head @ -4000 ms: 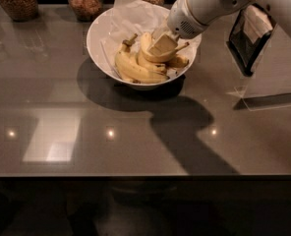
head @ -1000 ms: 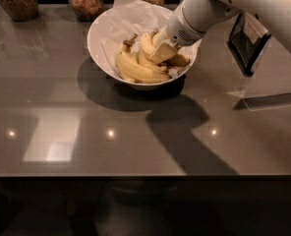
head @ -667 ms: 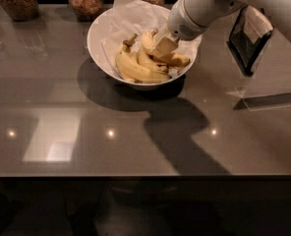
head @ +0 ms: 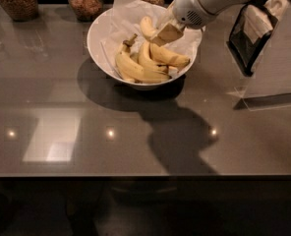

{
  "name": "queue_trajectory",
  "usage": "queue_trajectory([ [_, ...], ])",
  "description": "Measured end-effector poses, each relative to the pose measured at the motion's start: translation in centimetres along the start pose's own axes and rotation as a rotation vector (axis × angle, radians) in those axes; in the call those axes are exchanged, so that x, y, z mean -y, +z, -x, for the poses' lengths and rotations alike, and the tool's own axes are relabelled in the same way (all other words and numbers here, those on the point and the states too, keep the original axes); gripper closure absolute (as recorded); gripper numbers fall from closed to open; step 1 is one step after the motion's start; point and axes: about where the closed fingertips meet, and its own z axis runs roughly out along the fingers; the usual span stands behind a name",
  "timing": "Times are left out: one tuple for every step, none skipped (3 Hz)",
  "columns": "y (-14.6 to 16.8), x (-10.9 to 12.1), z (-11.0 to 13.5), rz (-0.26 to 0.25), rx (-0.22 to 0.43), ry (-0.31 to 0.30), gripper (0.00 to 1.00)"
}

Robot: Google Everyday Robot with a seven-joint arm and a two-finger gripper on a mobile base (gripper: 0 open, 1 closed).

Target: Pick banana from white bowl

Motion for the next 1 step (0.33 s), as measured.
queue_trajectory([
  [-3.07, -1.1, 1.17, 0.008, 0.069, -0.019, 1.0],
])
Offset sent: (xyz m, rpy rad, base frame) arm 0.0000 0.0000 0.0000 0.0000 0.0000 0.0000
